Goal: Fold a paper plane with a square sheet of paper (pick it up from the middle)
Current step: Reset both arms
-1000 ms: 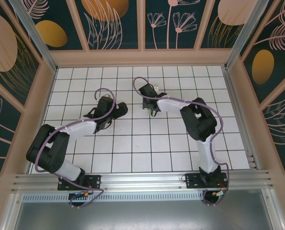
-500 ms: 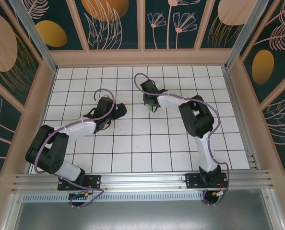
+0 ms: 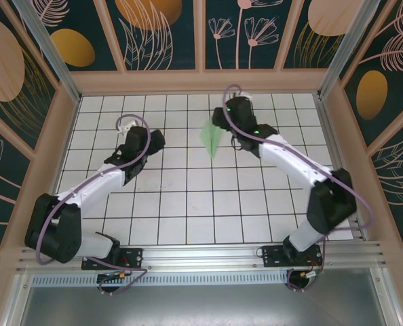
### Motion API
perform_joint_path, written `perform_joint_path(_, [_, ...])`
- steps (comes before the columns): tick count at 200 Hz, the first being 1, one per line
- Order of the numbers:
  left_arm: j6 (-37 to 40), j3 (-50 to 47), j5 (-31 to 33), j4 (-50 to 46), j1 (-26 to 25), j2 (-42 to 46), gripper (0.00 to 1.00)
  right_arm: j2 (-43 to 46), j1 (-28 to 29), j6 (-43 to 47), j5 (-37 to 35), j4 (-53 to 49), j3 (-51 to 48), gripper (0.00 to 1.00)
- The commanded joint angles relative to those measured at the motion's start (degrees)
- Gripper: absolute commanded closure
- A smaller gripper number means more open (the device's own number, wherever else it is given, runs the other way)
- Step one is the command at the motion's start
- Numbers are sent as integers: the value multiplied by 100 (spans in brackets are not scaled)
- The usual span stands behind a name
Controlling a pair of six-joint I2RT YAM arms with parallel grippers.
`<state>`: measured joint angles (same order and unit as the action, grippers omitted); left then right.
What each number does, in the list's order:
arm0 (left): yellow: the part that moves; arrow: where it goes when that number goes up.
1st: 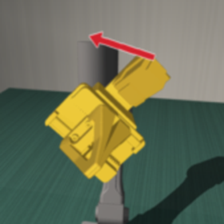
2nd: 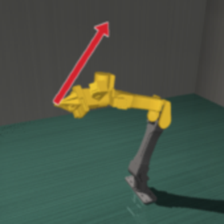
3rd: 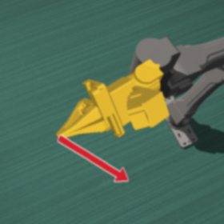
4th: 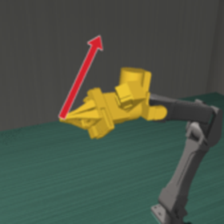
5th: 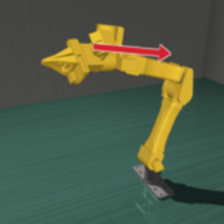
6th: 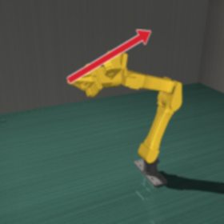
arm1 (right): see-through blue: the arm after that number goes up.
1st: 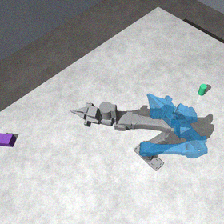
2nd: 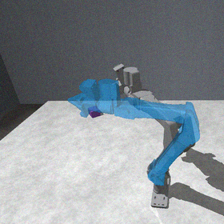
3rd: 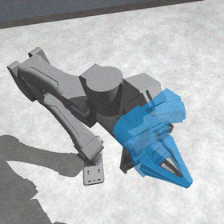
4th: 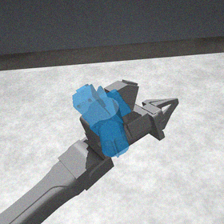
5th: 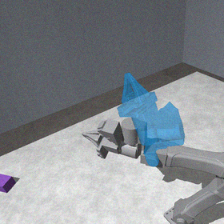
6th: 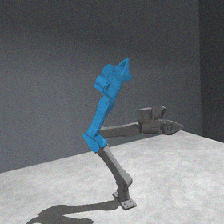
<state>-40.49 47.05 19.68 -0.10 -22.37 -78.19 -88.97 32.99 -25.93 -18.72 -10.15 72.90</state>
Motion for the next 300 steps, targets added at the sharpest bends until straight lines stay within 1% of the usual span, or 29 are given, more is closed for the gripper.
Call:
perform_joint_path(1, [392, -35, 887, -26, 247, 359, 1, 544, -495, 1, -971, 117, -749, 2])
perform_joint_path(22, [716, -538, 1343, 462, 476, 754, 1, 1183, -1041, 91, -1382, 473, -1558, 1])
perform_joint_path(49, [1166, -1265, 2047, 1222, 784, 1271, 1, 1781, -1904, 89, -1627, 995, -2612, 1])
perform_joint_path(73, [1574, -1877, 2622, 1929, 1048, 1481, 1, 2127, -2567, 252, -1431, 1715, -3546, 1])
perform_joint_path(86, [1706, -2103, 2701, 2230, 1197, 1462, 1, 2208, -2793, 495, -1221, 2266, -4043, 1])
perform_joint_path(96, [1783, -2229, 2683, 2448, 1304, 1356, 1, 2211, -2835, 758, -1178, 2783, -4424, 1])
perform_joint_path(116, [2266, -2569, 2521, 3294, 1419, 1043, 2, 2158, -2846, 1200, -1057, 3730, -5017, 1])
perform_joint_path(142, [2842, -2903, 1962, 4387, 1546, 683, 2, 1973, -2882, 1749, -644, 4836, -5492, 1])
perform_joint_path(156, [3129, -3061, 1376, 4967, 1636, 581, 1, 1844, -2932, 1985, -316, 5417, -5692, 1])
perform_joint_path(173, [3389, -3217, 807, 5636, 1710, 458, 1, 1690, -2995, 2130, -33, 5912, -5820, 1])
perform_joint_path(188, [3344, -3336, -97, 6061, 1925, 349, 2, 1518, -3029, 2201, 170, 6417, -5957, 1])
perform_joint_path(197, [3335, -3409, -403, 6341, 2015, 244, 2, 1392, -3065, 2240, 284, 6711, -6018, 1])
perform_joint_path(205, [3368, -3442, -484, 6516, 2062, 113, 1, 1322, -3083, 2261, 352, 6777, -5999, 1])
perform_joint_path(223, [3399, -3573, -706, 7106, 2191, -130, 1, 1176, -3173, 2295, 536, 7255, -6058, 1])
perform_joint_path(240, [3331, -3554, -904, 7218, 2281, -331, 2, 984, -3293, 2256, 673, 7581, -6087, 1])
perform_joint_path(276, [3362, -3514, -980, 7630, 2282, -879, 1, 589, -3378, 2220, 868, 7971, -6099, 1])
perform_joint_path(300, [3352, -3575, -928, 7761, 2285, -888, 1, 463, -3370, 2259, 927, 8064, -6083, 1])
